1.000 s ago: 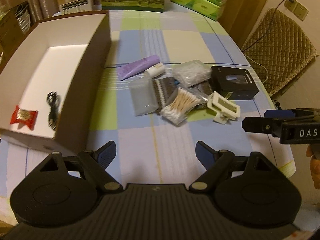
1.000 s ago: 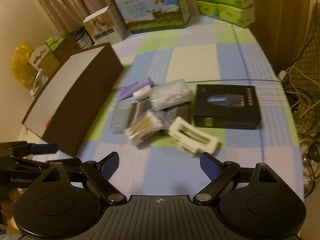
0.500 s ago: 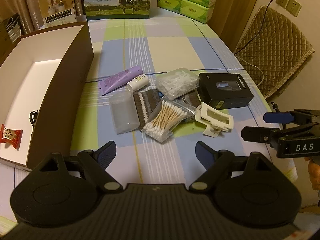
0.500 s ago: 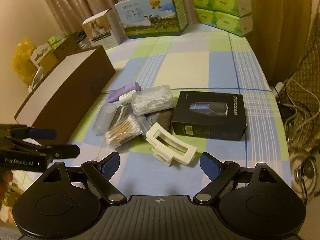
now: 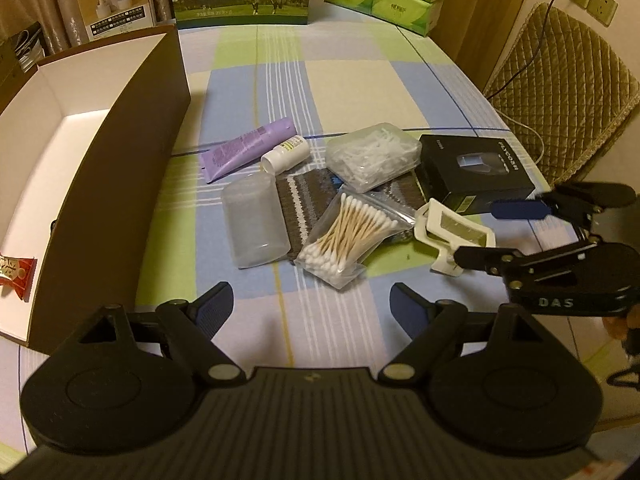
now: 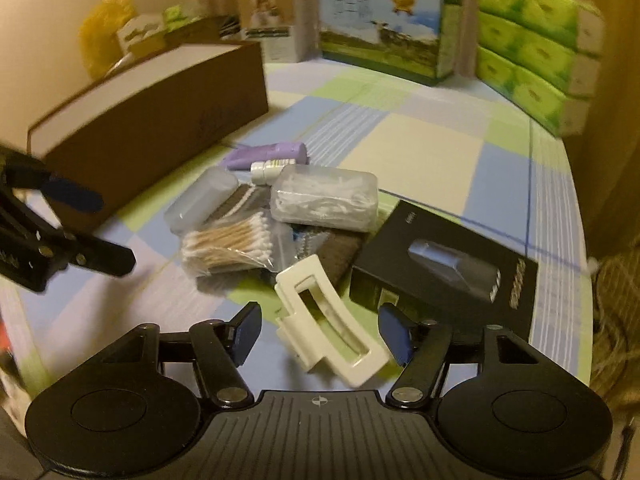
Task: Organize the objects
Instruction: 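Grasp the white plastic holder with the right tool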
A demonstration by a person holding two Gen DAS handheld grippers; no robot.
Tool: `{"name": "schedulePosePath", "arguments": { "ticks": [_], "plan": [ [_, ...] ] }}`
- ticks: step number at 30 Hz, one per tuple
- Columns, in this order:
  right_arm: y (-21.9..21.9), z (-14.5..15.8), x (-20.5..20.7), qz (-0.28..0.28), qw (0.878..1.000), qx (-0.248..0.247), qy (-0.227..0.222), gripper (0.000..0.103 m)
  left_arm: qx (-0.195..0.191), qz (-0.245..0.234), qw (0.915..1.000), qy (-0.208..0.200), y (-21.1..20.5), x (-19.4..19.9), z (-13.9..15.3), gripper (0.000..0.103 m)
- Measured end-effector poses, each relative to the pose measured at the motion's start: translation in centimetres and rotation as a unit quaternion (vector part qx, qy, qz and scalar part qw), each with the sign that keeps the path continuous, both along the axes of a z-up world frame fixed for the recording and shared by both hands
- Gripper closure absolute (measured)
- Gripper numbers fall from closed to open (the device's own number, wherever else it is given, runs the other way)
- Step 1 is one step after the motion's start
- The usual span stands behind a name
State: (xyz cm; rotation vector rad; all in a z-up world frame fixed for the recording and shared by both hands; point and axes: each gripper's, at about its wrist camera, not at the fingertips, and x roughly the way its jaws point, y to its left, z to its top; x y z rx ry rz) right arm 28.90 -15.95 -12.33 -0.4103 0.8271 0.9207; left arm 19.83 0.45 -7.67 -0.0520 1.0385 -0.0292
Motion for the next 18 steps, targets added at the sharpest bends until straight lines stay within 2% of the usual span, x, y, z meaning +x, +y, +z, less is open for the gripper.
{"name": "schedulePosePath", "arguments": {
  "ticks": [4,6,9,14,18],
  "plan": [
    [0.8,-1.4,-0.4,0.019,0.999,-0.021,-0.015,0.043,0.001,-0.007,1.0,0.004,0.0,0.3,-0.5,0.02],
    [0.9,-1.8,-0.8,0.019,0.999,-0.039,-0.031,0.057,0.002,-0.013,0.9999,0.006,0.0,0.6,-0.8,0.02],
    [0.5,-1.7,-1.3,0.001,0.998,-0.049,-0.028,0.059,0.001,-0.026,0.9996,0.004,-0.1,0.9,-1.1,0.021],
    [-1.6,-1.4,-1.6,-0.086,0.994,-0.06,0.011,0.061,0.003,-0.062,0.9981,0.001,-0.8,1.9,-2.0,0.026],
    [-4.1,-0.9,-1.5,-0.169,0.983,-0.06,0.033,0.061,0.009,-0.093,0.9957,-0.003,-1.5,2.9,-2.6,0.028]
  ]
}}
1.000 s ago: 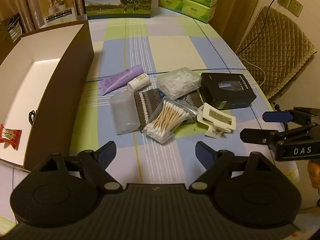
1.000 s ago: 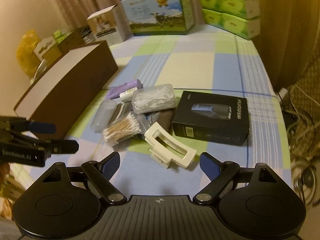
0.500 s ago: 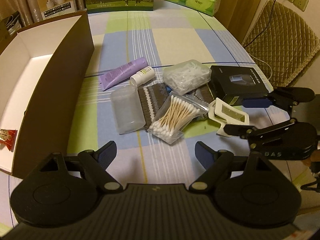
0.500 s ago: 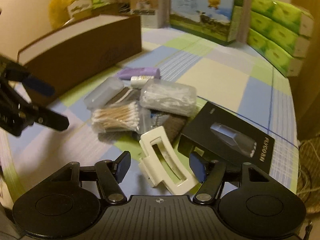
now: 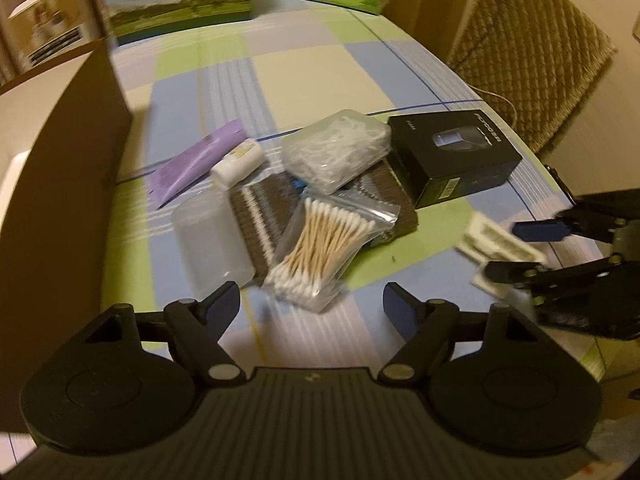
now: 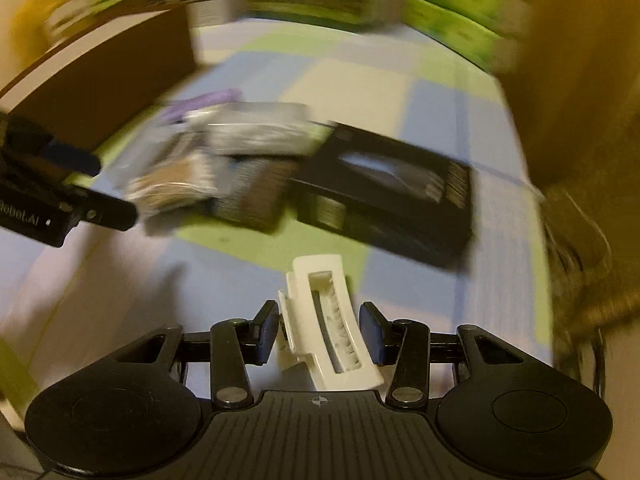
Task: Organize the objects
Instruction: 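Grasp the cotton swab bag with the left tool while the right tool lifts the holder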
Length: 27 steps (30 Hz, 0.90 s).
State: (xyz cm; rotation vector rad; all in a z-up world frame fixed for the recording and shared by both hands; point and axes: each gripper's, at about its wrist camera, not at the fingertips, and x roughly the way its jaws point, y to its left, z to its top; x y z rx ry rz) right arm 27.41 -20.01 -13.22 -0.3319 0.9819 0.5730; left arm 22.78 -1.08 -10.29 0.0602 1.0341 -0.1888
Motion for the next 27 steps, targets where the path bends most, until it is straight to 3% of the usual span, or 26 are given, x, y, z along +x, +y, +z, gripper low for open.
{"name": "schedulePosePath", "arguments": {
  "ticks": [5,10,13,18,27],
  "plan": [
    [-3.0,0.5,0.2,-0.072,0.997,0.003,0.009,0.061,-0.001,-0.039,0.9992,-0.005,-0.7,2.0,-0.9,0.03],
    [-5.4,0.8,0.2,-0.129,0.991,0.018,0.016,0.061,0.011,-0.074,0.9972,0.004,-1.4,4.1,-2.3,0.041],
    [-6.4,0.9,0.0,-0.151,0.988,0.03,0.02,0.061,0.013,-0.081,0.9966,0.011,-1.6,4.7,-2.9,0.054],
    [-7.1,1.1,-0.3,-0.157,0.986,0.041,0.021,0.061,0.002,-0.084,0.9964,0.007,-1.5,4.1,-2.9,0.079],
    [-5.7,0.4,0.0,-0.125,0.992,0.012,0.011,0.061,0.001,-0.072,0.9967,0.038,-1.3,0.1,-3.1,0.082]
  ]
}}
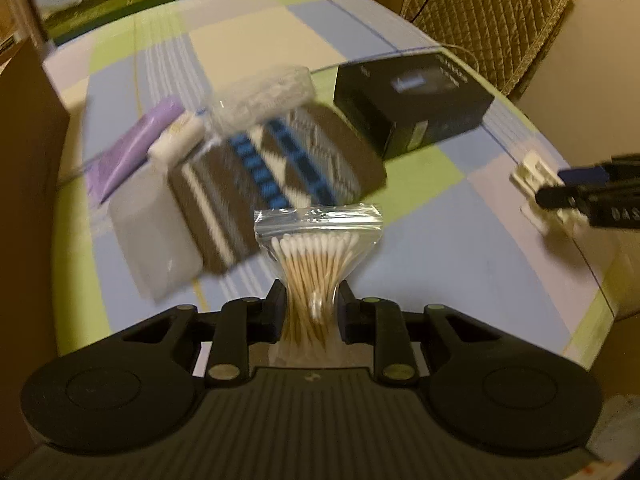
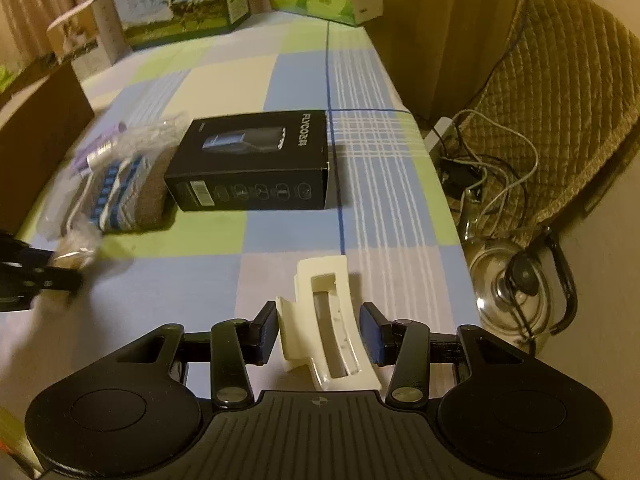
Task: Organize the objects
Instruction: 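Grasp the cotton swab bag with the left tool while the right tool lifts the holder, then carry both items into the box and open the right tool to drop the holder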
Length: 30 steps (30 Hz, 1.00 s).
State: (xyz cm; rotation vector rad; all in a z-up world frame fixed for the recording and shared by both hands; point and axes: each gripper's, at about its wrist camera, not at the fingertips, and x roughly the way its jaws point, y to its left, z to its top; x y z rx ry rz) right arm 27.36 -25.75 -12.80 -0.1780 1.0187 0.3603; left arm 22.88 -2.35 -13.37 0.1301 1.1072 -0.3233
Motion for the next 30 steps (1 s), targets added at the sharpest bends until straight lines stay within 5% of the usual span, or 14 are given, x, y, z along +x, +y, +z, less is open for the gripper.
{"name": "schedulePosePath", "arguments": {
  "ticks": [5,11,14,22,30],
  "plan": [
    [0.1,-0.8,0.0,0.005,1.0,-0.01,0.005,0.061,-0.011,0.031,0.9992,0.022,1.1,-0.9,-0.6,0.069],
    [0.1,-1.0,-0.2,0.011,1.0,-0.01,0.007,0.062,-0.017,0.032,0.9993,0.012,0.4,-0.5,-0.7,0.069],
    [0.0,-0.9,-0.4,0.01,1.0,-0.004,0.012,0.065,-0.01,0.029,0.9995,0.009,-0.2,-0.4,-0.7,0.081],
    [0.9,0.4,-1.3,0.018,0.999,0.034,0.027,0.065,-0.024,0.03,0.9992,0.009,0.2,-1.7,-0.2,0.084],
    [5.0,4.3,-2.0,0.069,0.995,0.072,0.012,0.065,-0.037,0.052,0.9978,-0.018,2.6,-3.4,3.5,0.084]
  ]
}}
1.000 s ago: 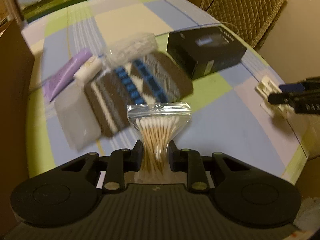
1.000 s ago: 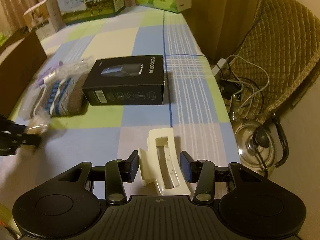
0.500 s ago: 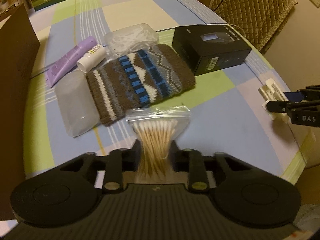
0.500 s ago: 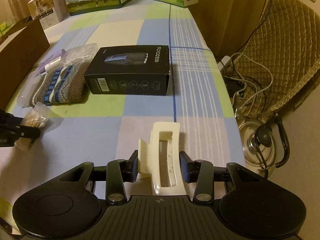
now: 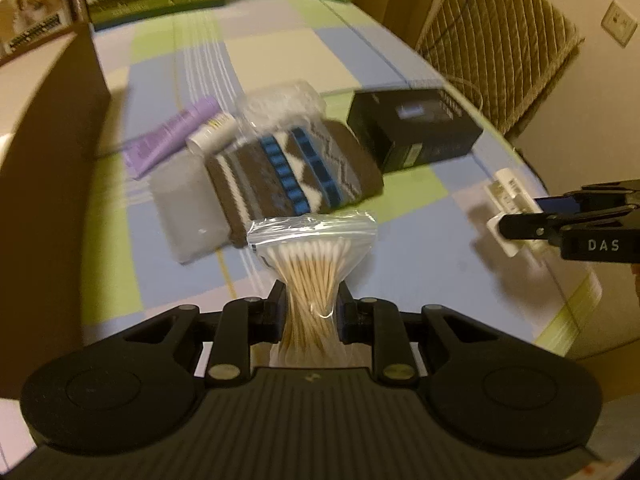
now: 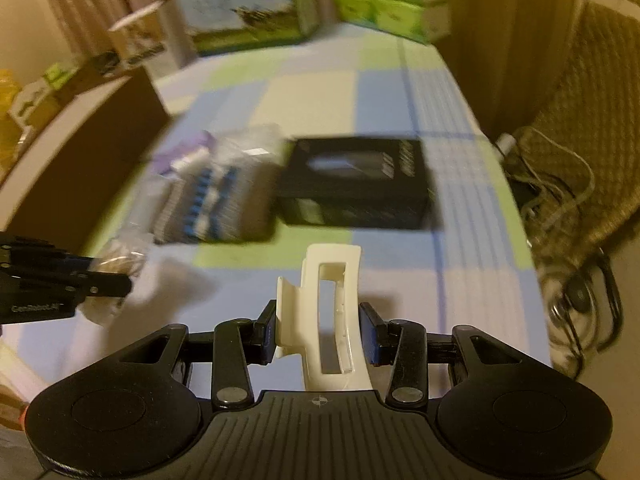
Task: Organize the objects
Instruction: 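Carry both items into the box and open the right tool to drop the holder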
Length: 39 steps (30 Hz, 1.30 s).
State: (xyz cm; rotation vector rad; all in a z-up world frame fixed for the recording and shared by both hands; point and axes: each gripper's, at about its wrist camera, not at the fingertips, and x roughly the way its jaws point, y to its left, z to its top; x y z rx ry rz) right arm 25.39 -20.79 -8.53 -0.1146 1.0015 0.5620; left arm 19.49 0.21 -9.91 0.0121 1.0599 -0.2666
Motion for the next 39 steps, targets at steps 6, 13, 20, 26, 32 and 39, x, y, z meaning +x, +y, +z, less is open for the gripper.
{"name": "schedulePosePath", "arguments": {
  "ticks": [6,13,20,26,32,39],
  "plan": [
    [3.9,2.7,-1.5,0.049,0.998,0.027,-0.009,0.065,-0.008,0.014,0.9994,-0.032,2.0,-1.8,3.2,0.084],
    [8.9,5.6,-3.5,0.113,0.99,0.079,-0.018,0.065,-0.017,0.046,0.9959,-0.076,5.4,-4.2,7.2,0.084],
    [15.4,7.3,-5.3,0.173,0.977,0.127,-0.015,0.065,-0.015,0.093,0.9885,-0.119,10.5,-6.6,10.6,0.084],
    [21.4,7.6,-7.0,0.212,0.966,0.149,-0.011,0.065,-0.003,0.144,0.981,-0.13,15.8,-8.3,11.6,0.084],
    [26.7,7.6,-7.8,0.229,0.961,0.156,-0.015,0.065,0.016,0.183,0.974,-0.133,20.7,-8.9,11.7,0.084],
    [31.5,6.6,-6.8,0.212,0.966,0.144,-0.022,0.065,0.027,0.195,0.9715,-0.132,24.6,-7.8,11.5,0.084]
  ]
}}
